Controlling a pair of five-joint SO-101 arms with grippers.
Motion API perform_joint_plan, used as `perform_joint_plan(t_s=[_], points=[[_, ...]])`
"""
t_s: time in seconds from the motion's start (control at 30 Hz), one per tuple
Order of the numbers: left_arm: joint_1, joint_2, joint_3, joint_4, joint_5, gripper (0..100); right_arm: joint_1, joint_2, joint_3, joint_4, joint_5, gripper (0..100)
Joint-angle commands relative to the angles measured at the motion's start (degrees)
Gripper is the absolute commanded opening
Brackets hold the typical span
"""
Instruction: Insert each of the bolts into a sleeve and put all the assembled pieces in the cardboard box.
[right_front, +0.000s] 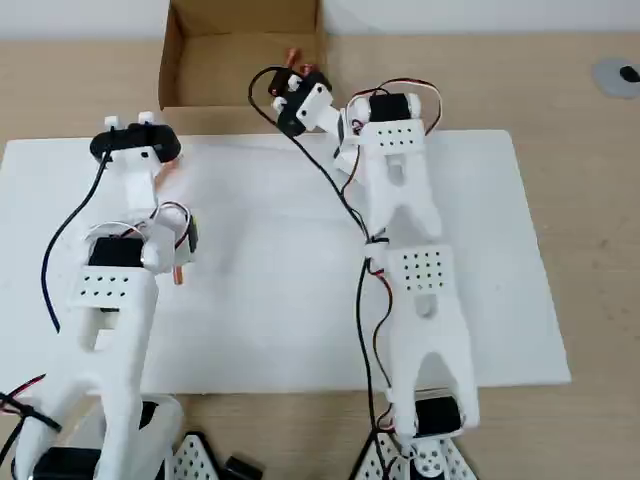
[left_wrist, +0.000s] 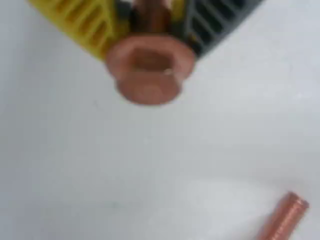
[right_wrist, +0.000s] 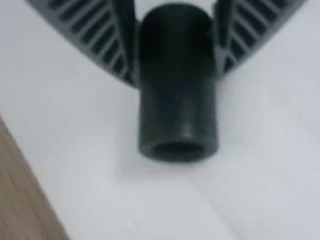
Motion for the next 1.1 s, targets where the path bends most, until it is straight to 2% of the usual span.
perform_joint_plan(t_s=[0.0, 0.23, 0.37, 0.5, 0.77, 0.93, 1.07], points=[[0.1, -1.8, -0.4, -1.3, 0.1, 1, -0.1, 0.0, -0.4, 2.4, 0.4, 3.7], [0.1, -1.8, -0.3, -1.3, 0.1, 1, -0.1, -0.7, -5.0, 5.8, -0.1, 1.0], [0.2, -1.8, -0.3, -1.3, 0.2, 1, -0.1, -2.8, -15.3, 8.6, -5.3, 1.1], [0.2, -1.8, -0.2, -1.3, 1.3, 1, -1.4, -5.8, -21.7, 10.4, -7.3, 1.1], [0.5, -2.2, 1.7, -3.3, 1.3, 1, -3.6, -17.5, -20.8, 13.1, -12.7, 1.1], [0.8, -2.4, 1.3, -2.7, 1.1, 1, -3.6, -29.1, -21.1, 13.0, -21.6, 1.1], [4.6, -6.9, -0.4, 2.1, -1.6, 1, -3.1, -45.1, -18.3, 13.1, -28.0, 1.1]])
